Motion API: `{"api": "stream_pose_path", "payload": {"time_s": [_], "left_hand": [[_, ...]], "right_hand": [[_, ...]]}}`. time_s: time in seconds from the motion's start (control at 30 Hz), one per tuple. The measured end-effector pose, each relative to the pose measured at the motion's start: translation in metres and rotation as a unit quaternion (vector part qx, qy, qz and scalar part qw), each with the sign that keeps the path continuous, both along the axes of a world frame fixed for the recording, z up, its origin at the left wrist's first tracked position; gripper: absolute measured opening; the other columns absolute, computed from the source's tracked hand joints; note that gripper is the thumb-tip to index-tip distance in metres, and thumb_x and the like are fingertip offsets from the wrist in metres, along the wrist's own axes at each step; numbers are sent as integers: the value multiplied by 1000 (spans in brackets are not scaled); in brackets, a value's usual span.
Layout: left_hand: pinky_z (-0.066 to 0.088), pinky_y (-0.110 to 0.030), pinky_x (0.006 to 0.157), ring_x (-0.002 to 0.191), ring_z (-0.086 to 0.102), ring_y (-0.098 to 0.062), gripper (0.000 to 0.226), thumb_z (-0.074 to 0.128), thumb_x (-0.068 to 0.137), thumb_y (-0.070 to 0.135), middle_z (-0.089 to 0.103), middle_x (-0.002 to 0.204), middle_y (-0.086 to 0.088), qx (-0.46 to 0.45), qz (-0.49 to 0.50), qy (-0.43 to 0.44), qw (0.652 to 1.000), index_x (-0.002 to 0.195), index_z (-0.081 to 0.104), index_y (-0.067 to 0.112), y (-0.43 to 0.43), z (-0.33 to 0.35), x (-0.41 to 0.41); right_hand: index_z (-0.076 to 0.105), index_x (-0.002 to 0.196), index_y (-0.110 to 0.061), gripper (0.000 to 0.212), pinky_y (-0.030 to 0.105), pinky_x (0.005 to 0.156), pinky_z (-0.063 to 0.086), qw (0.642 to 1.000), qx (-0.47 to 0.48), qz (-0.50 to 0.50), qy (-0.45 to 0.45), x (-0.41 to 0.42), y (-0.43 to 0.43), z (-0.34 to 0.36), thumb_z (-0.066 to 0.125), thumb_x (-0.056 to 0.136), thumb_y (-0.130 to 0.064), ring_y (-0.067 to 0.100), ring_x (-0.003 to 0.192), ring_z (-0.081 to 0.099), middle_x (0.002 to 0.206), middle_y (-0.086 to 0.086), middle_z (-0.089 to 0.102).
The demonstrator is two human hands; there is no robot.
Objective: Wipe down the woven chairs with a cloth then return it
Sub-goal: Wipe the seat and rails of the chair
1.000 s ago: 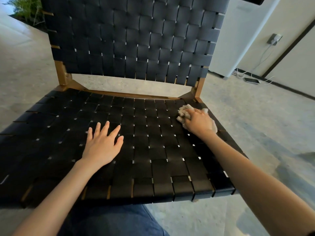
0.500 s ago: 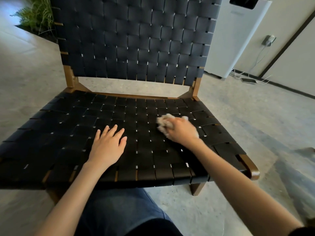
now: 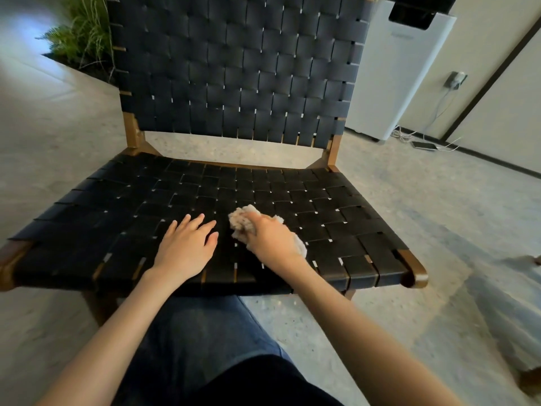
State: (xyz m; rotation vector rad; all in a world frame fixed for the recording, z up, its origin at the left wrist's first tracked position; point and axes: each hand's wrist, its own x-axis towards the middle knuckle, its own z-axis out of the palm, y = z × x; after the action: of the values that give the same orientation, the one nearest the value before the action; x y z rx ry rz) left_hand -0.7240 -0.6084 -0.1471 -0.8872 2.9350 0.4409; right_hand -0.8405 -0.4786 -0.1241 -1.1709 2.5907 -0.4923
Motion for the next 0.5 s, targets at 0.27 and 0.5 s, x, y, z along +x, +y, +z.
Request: {"api": "stream_pose_path", "payload": {"time_s": [0.27,0.5], "left_hand": [[12,-40,118,145,18,-23,45,28,102,37,27,155,-3,14,-1,21,1000,145,36,24,1,6,6],[12,-42,118,144,19,-25,44,29,102,34,28,154,-6,23,-4,25,999,144,37,22,3,10,7]], "right_hand": [[44,135,-34,43,34,68,45,990,19,-57,125,-29,76,3,48,92,-30,27,106,51,111,4,61],[58,126,-26,38,30,67,41,964,-29,-183,190,-40,150,18,56,88,-29,22,106,52,108,3,63]]}}
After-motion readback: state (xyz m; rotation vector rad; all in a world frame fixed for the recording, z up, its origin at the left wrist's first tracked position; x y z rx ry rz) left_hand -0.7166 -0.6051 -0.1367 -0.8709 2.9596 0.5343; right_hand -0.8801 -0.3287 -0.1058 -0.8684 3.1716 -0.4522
